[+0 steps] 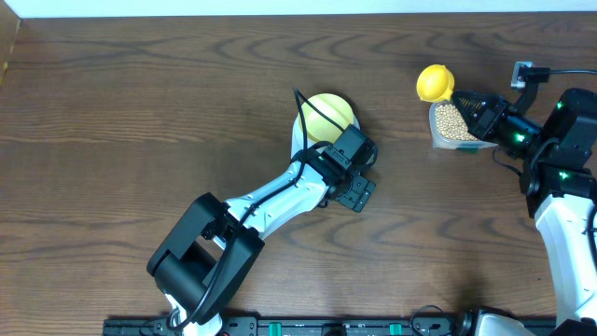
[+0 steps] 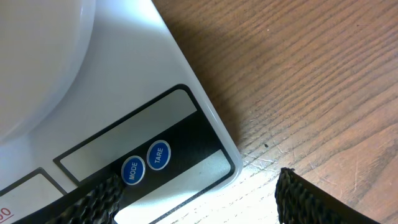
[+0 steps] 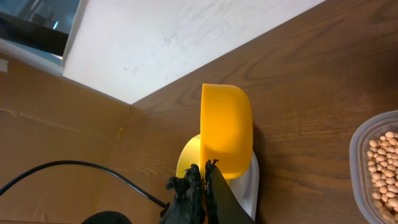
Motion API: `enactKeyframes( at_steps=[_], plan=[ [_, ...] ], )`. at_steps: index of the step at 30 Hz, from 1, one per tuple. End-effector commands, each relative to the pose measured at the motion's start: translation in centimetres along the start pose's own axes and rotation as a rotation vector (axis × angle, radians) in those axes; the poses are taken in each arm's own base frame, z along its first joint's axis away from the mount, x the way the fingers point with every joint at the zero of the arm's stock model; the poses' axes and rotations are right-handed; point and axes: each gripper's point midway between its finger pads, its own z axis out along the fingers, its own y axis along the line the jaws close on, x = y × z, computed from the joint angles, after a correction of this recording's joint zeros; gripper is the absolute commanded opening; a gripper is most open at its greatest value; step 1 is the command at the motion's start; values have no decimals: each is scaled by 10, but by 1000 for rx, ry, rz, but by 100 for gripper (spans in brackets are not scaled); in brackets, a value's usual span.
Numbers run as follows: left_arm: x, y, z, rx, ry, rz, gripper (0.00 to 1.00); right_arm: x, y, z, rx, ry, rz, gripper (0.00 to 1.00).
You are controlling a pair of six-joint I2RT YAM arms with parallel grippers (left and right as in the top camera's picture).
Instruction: Scoop item into bowl and weigh 50g on scale
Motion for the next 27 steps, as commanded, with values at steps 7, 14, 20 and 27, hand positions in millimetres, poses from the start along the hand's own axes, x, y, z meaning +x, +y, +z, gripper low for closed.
enactKeyframes(
  at_steps=[7, 14, 20, 27],
  plan=[
    [14, 13, 15, -29, 50, -46, 81, -5, 8, -2, -24, -2, -31, 1],
    [-1, 7, -5, -18, -2, -28, 82, -6, 8, -2, -24, -3, -33, 1],
    [-30, -19, -66, 100, -153, -6, 83, -6, 8, -2, -26, -5, -35, 1],
    [-60, -3, -148, -22, -394, -13, 83, -4, 8, -2, -30, 4, -28, 1]
  ],
)
